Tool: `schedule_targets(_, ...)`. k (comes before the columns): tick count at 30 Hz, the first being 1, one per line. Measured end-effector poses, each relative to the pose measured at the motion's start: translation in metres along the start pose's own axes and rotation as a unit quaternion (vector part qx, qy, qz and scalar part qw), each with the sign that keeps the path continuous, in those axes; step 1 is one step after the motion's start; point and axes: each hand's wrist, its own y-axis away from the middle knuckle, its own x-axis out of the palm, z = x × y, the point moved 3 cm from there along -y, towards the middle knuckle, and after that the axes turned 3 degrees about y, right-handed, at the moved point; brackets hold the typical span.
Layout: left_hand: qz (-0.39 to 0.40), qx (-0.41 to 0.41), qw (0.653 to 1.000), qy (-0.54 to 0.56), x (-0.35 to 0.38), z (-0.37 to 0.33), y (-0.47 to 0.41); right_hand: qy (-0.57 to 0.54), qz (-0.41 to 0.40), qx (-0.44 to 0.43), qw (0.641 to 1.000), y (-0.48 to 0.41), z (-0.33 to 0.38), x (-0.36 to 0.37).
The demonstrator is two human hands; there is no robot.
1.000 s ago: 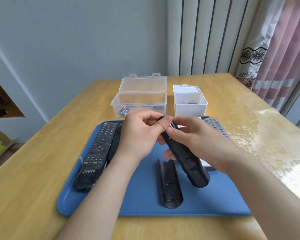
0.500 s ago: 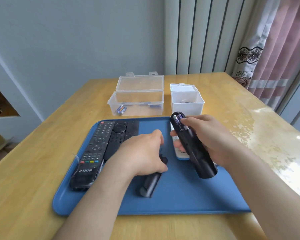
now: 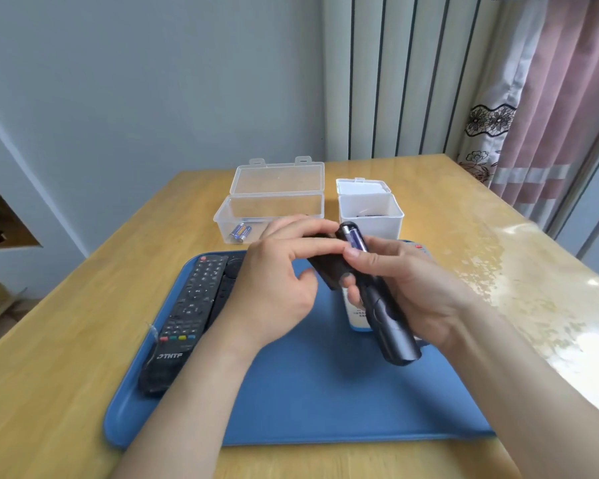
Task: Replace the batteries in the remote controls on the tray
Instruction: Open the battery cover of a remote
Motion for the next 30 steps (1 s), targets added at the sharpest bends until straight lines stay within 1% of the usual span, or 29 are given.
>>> schedule_targets(2,0.044,-0.022,0.998,0.031,0.001,-0.002,0.001,0.019,-0.018,-0.009,1.0,0.001,0.003,-0.004)
schedule_targets(3,0.051,-0.032,0.997,0.05,0.002,-0.002,0.002,0.046,-0.024,-0.01,0.999,0.001,0.004,-0.005)
schedule_targets(5,0.023,-0.087,0.989,0.119,0.0,-0.002,0.001,0.145,-0.025,-0.022,0.989,0.002,0.007,-0.006)
schedule_targets(7,-0.023,-0.17,0.97,0.17,-0.006,0.002,0.0,0.228,-0.012,-0.034,0.973,0.004,0.008,-0.003)
schedule_targets(9,-0.006,-0.255,0.939,0.229,-0.006,0.006,0.0,0.27,0.017,-0.043,0.962,0.007,0.011,0.003)
schedule_targets(10,0.01,-0.282,0.927,0.246,-0.004,0.006,0.0,0.289,0.031,-0.048,0.956,0.008,0.011,0.006)
schedule_targets(11,0.019,-0.295,0.924,0.242,-0.002,0.005,0.001,0.311,0.039,-0.048,0.948,0.009,0.011,0.009)
schedule_targets(14,0.02,-0.302,0.927,0.219,-0.001,0.005,0.001,0.358,0.049,-0.032,0.932,0.008,0.006,0.012)
schedule_targets(17,0.029,-0.31,0.92,0.239,-0.002,0.008,0.003,0.337,0.05,-0.006,0.94,0.008,0.002,0.013)
schedule_targets(18,0.021,-0.31,0.919,0.244,-0.004,0.009,0.003,0.322,0.049,0.005,0.945,0.009,0.002,0.012)
schedule_targets(19,0.003,-0.311,0.917,0.248,-0.008,0.01,0.002,0.308,0.051,0.013,0.95,0.012,0.005,0.012)
schedule_targets(21,-0.06,-0.32,0.908,0.265,-0.015,0.016,0.001,0.291,0.047,0.031,0.955,0.015,0.01,0.005)
schedule_targets(23,-0.125,-0.335,0.893,0.273,-0.021,0.022,0.0,0.27,0.013,0.027,0.962,0.013,0.013,-0.007)
schedule_targets(26,-0.197,-0.327,0.879,0.285,-0.022,0.026,0.001,0.219,-0.037,0.007,0.975,0.008,0.014,-0.016)
schedule_targets(28,-0.275,-0.332,0.851,0.299,-0.025,0.03,0.002,0.212,-0.052,-0.001,0.976,0.005,0.013,-0.017)
schedule_targets(30,-0.344,-0.344,0.808,0.333,-0.03,0.034,0.004,0.245,-0.044,-0.006,0.969,0.005,0.013,-0.015)
